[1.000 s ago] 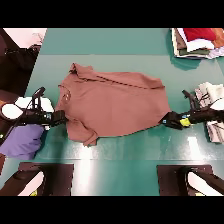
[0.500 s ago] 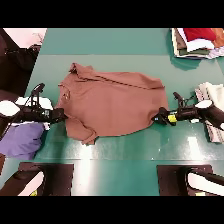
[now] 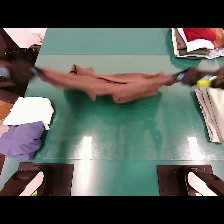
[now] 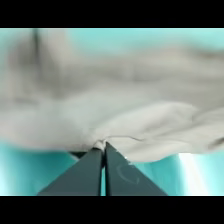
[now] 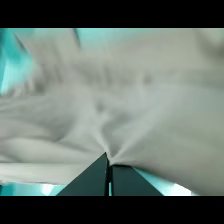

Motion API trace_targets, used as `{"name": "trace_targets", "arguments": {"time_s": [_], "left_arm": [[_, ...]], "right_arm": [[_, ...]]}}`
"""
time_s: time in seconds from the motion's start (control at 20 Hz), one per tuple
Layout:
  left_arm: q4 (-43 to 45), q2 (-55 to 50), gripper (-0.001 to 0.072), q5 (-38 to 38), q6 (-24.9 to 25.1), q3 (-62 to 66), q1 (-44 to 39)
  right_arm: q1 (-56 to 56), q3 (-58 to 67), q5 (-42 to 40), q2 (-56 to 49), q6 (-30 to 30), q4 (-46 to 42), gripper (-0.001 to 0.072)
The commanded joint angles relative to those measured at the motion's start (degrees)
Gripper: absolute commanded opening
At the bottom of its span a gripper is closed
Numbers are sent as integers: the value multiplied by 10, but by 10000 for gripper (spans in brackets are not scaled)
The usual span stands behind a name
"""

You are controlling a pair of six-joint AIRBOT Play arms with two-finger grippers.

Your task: Fold the shirts.

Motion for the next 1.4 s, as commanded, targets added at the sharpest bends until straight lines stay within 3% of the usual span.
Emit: {"name": "trace_targets", "arguments": {"time_s": [0.0,0.25,0.45,0.7,0.9,1.1,1.35], "left_arm": [[5,5,24,-17,0,206,0],[3,5,24,-20,-6,435,0],[-36,5,24,-19,-19,489,0],[-35,-3,24,-36,-20,313,0],[-11,-86,24,-55,-15,160,0],[-5,-231,25,-84,7,103,0],[-7,-400,25,-38,15,101,0]], "right_arm": [[-36,123,3,69,0,-18,16],[-92,247,41,138,2,-87,16],[-173,345,101,148,25,-104,16],[-169,422,225,46,106,-103,16],[-57,338,287,-70,138,-134,16],[38,217,250,-195,143,-209,16],[57,159,78,-323,136,-205,16]]}}
